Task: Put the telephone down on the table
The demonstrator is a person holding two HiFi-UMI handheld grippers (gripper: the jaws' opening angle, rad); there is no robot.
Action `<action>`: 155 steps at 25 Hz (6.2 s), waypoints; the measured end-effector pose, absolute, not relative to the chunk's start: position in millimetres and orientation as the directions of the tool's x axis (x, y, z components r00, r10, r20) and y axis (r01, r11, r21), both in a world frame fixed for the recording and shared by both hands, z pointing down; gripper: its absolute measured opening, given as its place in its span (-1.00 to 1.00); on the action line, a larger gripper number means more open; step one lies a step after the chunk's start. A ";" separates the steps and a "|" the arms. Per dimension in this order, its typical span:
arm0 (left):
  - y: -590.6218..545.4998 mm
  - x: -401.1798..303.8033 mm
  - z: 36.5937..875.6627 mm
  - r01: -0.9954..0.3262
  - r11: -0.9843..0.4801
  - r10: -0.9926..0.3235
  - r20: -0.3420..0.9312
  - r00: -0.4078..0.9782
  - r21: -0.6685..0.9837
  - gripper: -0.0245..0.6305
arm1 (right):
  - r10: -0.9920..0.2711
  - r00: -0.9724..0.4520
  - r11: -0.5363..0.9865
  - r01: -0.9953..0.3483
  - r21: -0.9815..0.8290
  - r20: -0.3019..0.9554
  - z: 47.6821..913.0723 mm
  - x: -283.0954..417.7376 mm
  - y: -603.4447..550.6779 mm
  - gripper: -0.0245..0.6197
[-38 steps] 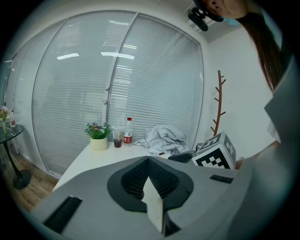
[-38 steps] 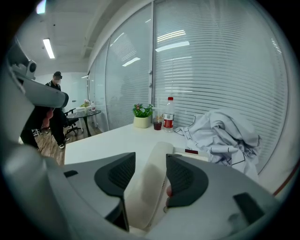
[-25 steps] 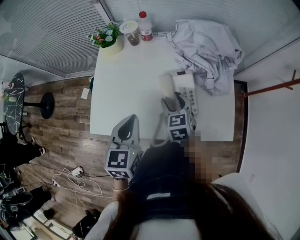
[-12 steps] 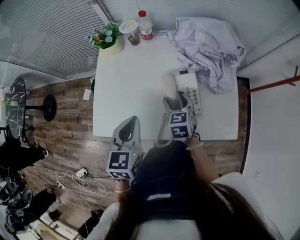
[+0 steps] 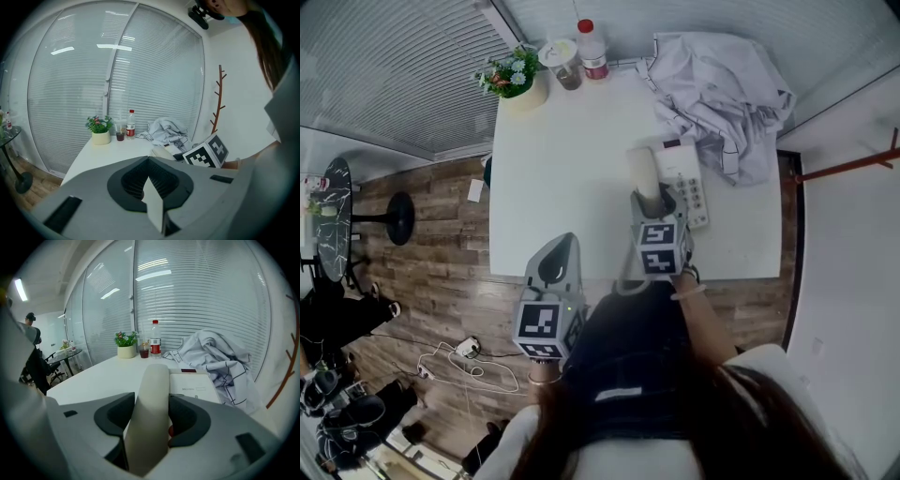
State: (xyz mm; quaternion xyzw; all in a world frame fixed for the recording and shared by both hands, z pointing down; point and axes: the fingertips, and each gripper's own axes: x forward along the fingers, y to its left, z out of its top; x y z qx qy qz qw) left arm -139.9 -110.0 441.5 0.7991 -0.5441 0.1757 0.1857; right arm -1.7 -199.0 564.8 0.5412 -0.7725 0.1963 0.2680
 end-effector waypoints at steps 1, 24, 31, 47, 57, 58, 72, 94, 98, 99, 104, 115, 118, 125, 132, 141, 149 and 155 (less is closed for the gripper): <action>-110.1 -140.8 441.6 -0.935 -0.339 -0.804 0.484 0.346 0.106 -0.93 | -0.732 -0.265 0.330 -0.944 -0.013 0.627 565.1 -1.5 -199.2 -0.23; -108.8 -142.9 436.7 -0.943 -0.308 -0.822 0.464 0.330 0.126 -0.93 | -0.724 -0.275 0.342 -0.940 -0.018 0.633 556.3 1.9 -196.3 -0.24; -105.3 -138.2 433.2 -0.945 -0.301 -0.833 0.447 0.325 0.127 -0.93 | -0.722 -0.305 0.379 -0.925 -0.014 0.621 548.3 -1.3 -193.8 -0.25; -81.8 -156.3 425.7 -0.974 -0.190 -0.879 0.421 0.224 0.123 -0.93 | -0.677 -0.420 0.521 -0.854 -0.010 0.604 539.7 -38.1 -182.3 -0.25; -61.0 -176.6 425.3 -0.990 -0.086 -0.897 0.423 0.126 0.113 -0.93 | -0.626 -0.501 0.615 -0.788 -0.018 0.598 539.9 -72.9 -173.7 -0.25; -58.7 -178.7 425.3 -0.991 -0.078 -0.898 0.423 0.118 0.112 -0.93 | -0.620 -0.508 0.623 -0.782 -0.019 0.597 540.1 -76.4 -172.4 -0.25; -33.4 -205.7 427.1 -0.994 0.040 -0.901 0.434 0.008 0.100 -0.93 | -0.533 -0.592 0.727 -0.686 -0.030 0.604 546.7 -122.5 -153.3 -0.25; 6.1 -228.5 437.2 -0.979 0.169 -0.884 0.457 -0.099 0.116 -0.93 | -0.415 -0.650 0.836 -0.549 -0.016 0.637 569.0 -168.2 -122.6 -0.25; 10.6 -230.0 438.9 -0.977 0.177 -0.883 0.458 -0.104 0.119 -0.93 | -0.398 -0.655 0.848 -0.531 -0.016 0.642 573.7 -173.4 -117.5 -0.25; 11.7 -230.3 439.0 -0.976 0.179 -0.882 0.459 -0.105 0.121 -0.93 | -0.395 -0.655 0.849 -0.528 -0.015 0.644 574.7 -174.3 -116.5 -0.25; 15.7 -229.1 443.7 -0.975 0.186 -0.878 0.467 -0.109 0.123 -0.93 | -0.387 -0.659 0.860 -0.510 -0.004 0.645 581.5 -175.5 -116.1 -0.25; 20.9 -226.9 448.7 -0.974 0.189 -0.870 0.482 -0.106 0.127 -0.93 | -0.377 -0.653 0.868 -0.497 0.004 0.657 593.3 -176.3 -116.1 -0.25; 22.2 -225.7 450.4 -0.974 0.186 -0.867 0.487 -0.103 0.126 -0.93 | -0.377 -0.656 0.871 -0.491 0.010 0.654 594.6 -177.8 -115.9 -0.25; 23.8 -227.1 453.6 -0.974 0.186 -0.861 0.499 -0.099 0.127 -0.93 | -0.372 -0.653 0.873 -0.487 0.010 0.659 598.8 -180.3 -114.3 -0.25; 22.0 -226.5 458.1 -0.975 0.180 -0.857 0.507 -0.091 0.130 -0.93 | -0.368 -0.657 0.867 -0.497 -0.012 0.658 603.7 -181.6 -113.3 -0.25; 21.4 -224.0 459.2 -0.976 0.169 -0.856 0.511 -0.077 0.135 -0.93 | -0.371 -0.658 0.866 -0.499 -0.011 0.655 603.4 -182.4 -113.0 -0.24; 21.4 -220.7 461.5 -0.978 0.155 -0.854 0.516 -0.063 0.137 -0.93 | -0.388 -0.648 0.862 -0.507 0.009 0.656 603.9 -182.2 -116.0 -0.23; 22.2 -218.9 460.9 -0.979 0.149 -0.854 0.518 -0.057 0.139 -0.93 | -0.394 -0.638 0.861 -0.507 0.024 0.662 604.3 -181.4 -115.9 -0.23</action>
